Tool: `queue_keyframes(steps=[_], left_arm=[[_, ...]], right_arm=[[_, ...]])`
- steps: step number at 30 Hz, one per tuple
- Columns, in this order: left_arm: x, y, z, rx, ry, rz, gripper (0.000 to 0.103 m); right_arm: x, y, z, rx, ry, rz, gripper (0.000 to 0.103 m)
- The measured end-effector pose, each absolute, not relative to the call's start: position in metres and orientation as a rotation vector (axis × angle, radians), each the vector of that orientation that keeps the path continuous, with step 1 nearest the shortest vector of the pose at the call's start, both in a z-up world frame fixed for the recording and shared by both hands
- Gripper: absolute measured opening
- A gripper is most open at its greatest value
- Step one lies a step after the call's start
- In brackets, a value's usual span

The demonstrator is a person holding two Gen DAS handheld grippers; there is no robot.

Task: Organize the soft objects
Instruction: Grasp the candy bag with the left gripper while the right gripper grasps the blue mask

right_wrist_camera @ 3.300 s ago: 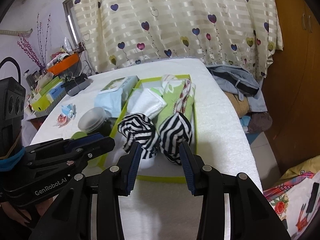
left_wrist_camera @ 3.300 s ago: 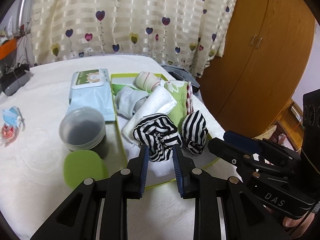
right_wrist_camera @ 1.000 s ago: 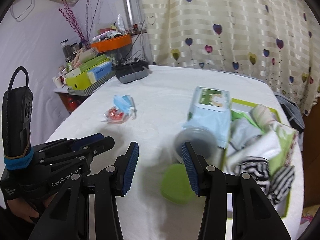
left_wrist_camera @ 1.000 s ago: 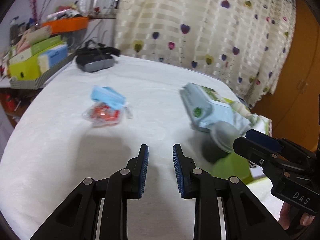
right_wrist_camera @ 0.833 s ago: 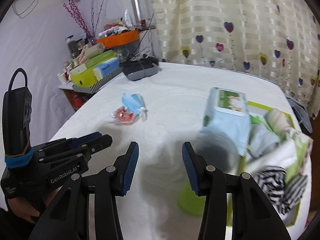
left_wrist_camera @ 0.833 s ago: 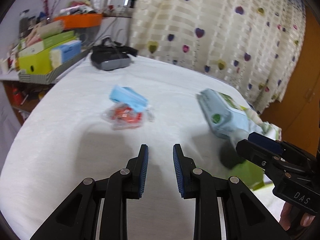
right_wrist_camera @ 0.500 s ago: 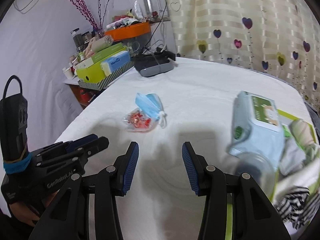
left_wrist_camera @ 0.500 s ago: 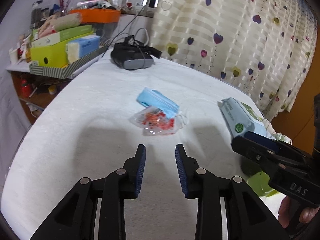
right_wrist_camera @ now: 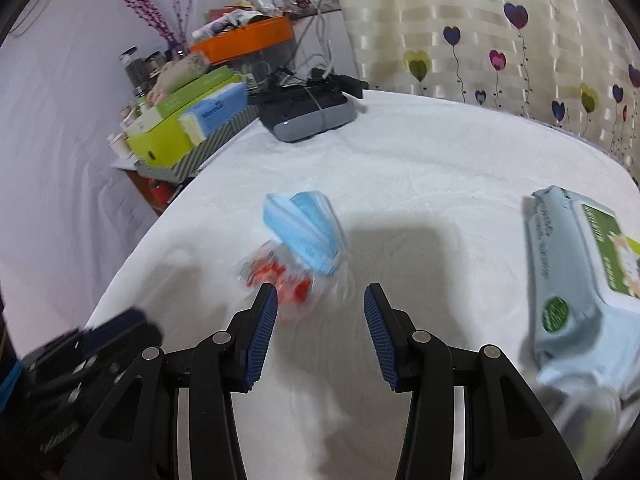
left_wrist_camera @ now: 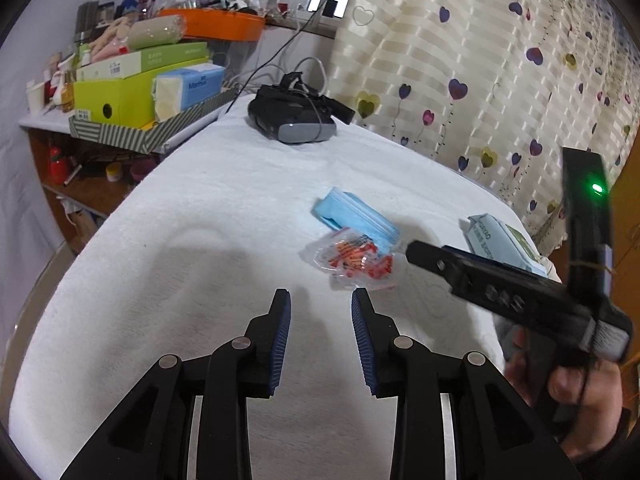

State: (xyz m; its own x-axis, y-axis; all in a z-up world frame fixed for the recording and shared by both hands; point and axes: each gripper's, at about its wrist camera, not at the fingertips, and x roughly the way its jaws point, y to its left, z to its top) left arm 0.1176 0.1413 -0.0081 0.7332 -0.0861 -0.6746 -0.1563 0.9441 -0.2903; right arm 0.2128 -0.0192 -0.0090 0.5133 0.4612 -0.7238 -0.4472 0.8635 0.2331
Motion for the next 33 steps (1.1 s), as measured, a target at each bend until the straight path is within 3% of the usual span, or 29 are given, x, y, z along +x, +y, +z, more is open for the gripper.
queue_keyframes(steps=[13, 14, 15, 17, 22, 29, 33], left_arm=[[0.131, 0.162, -0.025, -0.401, 0.784, 0.052, 0.03], [0.132, 0.162, -0.026, -0.403, 0.787, 0.05, 0.03], [0.132, 0.162, -0.027, -0.405, 0.791, 0.05, 0.03], [0.132, 0.162, -0.027, -0.407, 0.792, 0.051, 0.03], [0.13, 0.162, -0.026, -0.401, 0.786, 0.049, 0.031], [0.123, 0.15, -0.025, -0.381, 0.795, 0.0, 0.046], [0.123, 0.136, -0.033, -0.387, 0.834, -0.03, 0.047]], right_arm=[[0.272, 0.01, -0.041, 0.117, 0.946, 0.566, 0.045], [0.271, 0.013, -0.041, 0.109, 0.942, 0.579, 0.024], [0.27, 0.016, -0.041, 0.101, 0.938, 0.588, 0.016], [0.267, 0.017, -0.042, 0.105, 0.944, 0.605, 0.01], [0.246, 0.013, -0.039, 0.1, 0.977, 0.661, 0.009], [0.199, 0.002, -0.033, 0.12, 0.999, 0.755, 0.009], [0.187, -0.018, -0.021, 0.128, 0.957, 0.711, 0.009]])
